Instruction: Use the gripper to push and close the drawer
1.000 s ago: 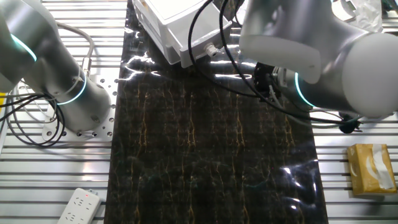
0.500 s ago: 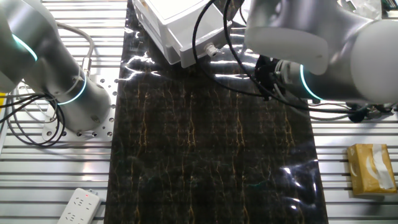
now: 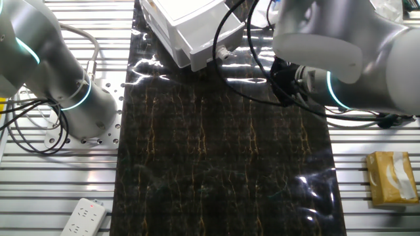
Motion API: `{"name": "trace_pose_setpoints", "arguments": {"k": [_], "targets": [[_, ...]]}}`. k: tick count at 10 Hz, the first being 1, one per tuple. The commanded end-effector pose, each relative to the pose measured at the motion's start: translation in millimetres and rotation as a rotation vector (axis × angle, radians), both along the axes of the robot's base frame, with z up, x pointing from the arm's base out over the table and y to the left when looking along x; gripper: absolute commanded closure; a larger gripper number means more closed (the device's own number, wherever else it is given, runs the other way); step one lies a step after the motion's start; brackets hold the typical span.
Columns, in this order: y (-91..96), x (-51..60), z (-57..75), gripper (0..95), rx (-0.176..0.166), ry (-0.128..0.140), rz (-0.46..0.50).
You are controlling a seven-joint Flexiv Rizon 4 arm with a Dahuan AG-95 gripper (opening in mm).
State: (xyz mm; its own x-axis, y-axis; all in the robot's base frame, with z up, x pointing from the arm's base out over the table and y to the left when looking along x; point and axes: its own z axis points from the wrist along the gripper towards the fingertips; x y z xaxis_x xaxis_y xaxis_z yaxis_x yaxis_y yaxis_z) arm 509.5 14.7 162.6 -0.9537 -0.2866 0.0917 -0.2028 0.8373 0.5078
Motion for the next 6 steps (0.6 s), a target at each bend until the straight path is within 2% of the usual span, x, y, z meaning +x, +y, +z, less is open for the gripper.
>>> {"name": "trace_pose_setpoints", "arguments": {"k": [1,4,6], "targets": [[0.0,0.4,0.2,95.0,0.004,0.003,0.009],[0.0,0.3,0.1,95.0,0.007,0.005,0.014],[1.1,-3.6,-1.7,95.0,0.015,0.003,0.023]]}}
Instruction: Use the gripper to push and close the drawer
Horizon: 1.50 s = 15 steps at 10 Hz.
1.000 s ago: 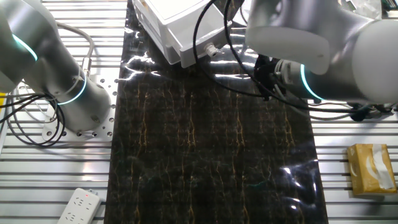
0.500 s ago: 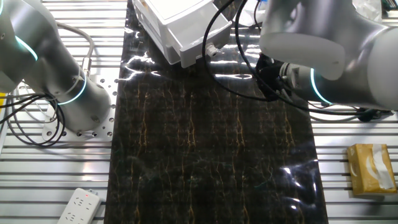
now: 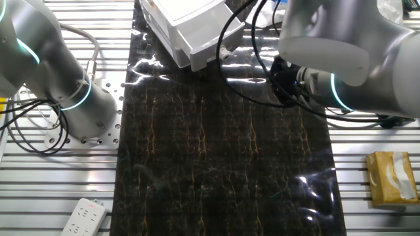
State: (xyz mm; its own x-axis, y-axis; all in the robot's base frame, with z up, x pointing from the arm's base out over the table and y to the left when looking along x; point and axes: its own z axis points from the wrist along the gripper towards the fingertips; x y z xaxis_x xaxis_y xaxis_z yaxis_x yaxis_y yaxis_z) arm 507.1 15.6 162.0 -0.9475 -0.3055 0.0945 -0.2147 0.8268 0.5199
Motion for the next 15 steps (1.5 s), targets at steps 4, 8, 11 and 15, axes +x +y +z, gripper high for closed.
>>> {"name": "trace_pose_setpoints", "arguments": {"k": [4,8,11,15], "targets": [[15.3,-10.2,-3.1,95.0,0.012,0.01,-0.012],[43.0,-23.0,0.1,95.0,0.002,0.022,-0.036],[81.1,-42.1,-7.5,95.0,-0.019,0.019,-0.076],[114.9,-56.7,-16.2,95.0,-0.032,0.013,-0.109]]}}
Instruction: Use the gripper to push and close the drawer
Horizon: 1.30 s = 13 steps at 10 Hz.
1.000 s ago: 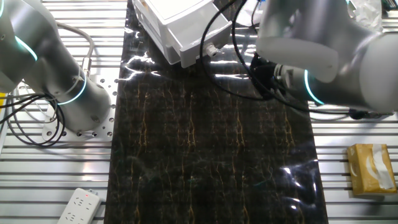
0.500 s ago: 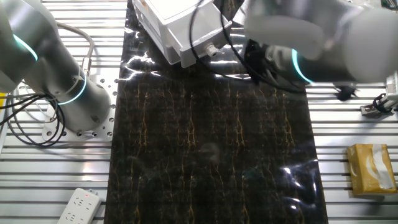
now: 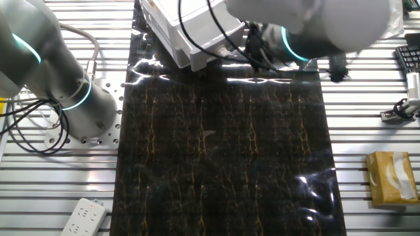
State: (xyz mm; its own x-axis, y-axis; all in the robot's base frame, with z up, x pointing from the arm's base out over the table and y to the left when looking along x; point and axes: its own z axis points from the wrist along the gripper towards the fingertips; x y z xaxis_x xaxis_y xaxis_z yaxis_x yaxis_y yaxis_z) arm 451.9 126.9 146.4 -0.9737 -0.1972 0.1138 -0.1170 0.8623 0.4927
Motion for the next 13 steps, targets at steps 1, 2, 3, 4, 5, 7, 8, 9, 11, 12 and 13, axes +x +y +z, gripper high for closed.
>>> {"name": "trace_pose_setpoints", "arguments": {"k": [1,2,3,4,5,7,8,9,11,12,13], "targets": [[11.1,-3.7,-2.0,95.0,0.004,0.002,-0.005],[15.3,-4.3,-2.3,95.0,0.003,0.003,-0.008],[18.7,-4.7,-2.3,95.0,0.003,0.004,-0.011],[21.7,-5.0,-2.6,95.0,0.003,0.004,-0.013],[24.6,-5.3,-3.2,95.0,0.004,0.005,-0.014],[26.7,-6.8,-4.0,95.0,0.013,0.009,-0.015],[26.7,-6.8,-3.9,95.0,0.018,0.011,-0.018],[26.8,-6.8,-3.4,95.0,0.025,0.015,-0.022],[26.9,-6.8,-2.9,95.0,0.039,0.022,-0.033],[26.9,-6.8,-2.9,95.0,0.039,0.021,-0.032],[26.7,-6.8,-2.8,95.0,0.022,0.016,-0.025]]}}
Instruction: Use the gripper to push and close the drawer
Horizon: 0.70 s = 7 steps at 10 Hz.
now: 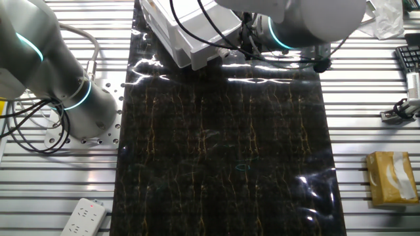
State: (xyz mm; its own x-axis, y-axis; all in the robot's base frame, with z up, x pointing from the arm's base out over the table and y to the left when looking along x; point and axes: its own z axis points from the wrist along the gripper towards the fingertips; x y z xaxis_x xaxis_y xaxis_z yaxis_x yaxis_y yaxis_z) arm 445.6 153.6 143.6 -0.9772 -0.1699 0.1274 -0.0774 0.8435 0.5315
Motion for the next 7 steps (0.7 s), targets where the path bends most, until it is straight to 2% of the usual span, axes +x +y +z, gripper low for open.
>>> {"name": "trace_pose_setpoints", "arguments": {"k": [1,3,5,7], "targets": [[-1.2,-1.1,0.4,95.0,-0.025,-0.008,0.009],[-1.2,-1.1,0.4,95.0,-0.044,-0.02,0.031],[-1.2,-1.1,0.4,95.0,-0.075,-0.035,0.104],[-1.2,-1.1,0.4,95.0,-0.086,-0.042,0.143]]}}
